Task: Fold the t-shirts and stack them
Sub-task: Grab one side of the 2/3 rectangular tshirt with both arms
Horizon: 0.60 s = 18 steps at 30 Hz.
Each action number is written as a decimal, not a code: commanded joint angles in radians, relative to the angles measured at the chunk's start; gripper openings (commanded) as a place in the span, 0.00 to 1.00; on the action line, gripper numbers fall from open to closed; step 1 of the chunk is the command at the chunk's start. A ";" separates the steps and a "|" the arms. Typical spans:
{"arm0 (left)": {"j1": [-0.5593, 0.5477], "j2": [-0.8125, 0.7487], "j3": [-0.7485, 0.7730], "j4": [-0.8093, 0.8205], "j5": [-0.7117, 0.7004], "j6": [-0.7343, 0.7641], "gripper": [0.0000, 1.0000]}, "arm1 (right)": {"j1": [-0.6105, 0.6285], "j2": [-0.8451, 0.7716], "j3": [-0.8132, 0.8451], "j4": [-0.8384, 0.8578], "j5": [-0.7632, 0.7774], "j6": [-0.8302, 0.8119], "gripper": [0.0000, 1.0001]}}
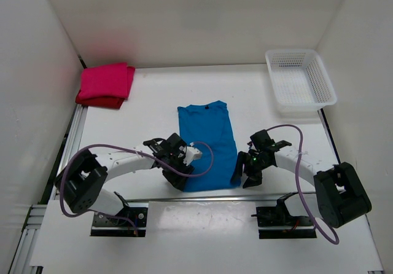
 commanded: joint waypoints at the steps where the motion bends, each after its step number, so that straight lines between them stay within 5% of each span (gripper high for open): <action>1: -0.001 -0.019 0.005 0.025 0.093 0.001 0.61 | 0.004 0.026 -0.009 0.006 0.080 -0.055 0.67; 10: -0.001 -0.052 -0.041 0.054 0.135 0.001 0.76 | 0.004 0.026 -0.018 0.035 0.099 -0.064 0.67; 18: -0.001 0.019 -0.021 0.063 0.113 0.001 0.72 | 0.004 0.053 -0.018 0.055 0.088 -0.055 0.67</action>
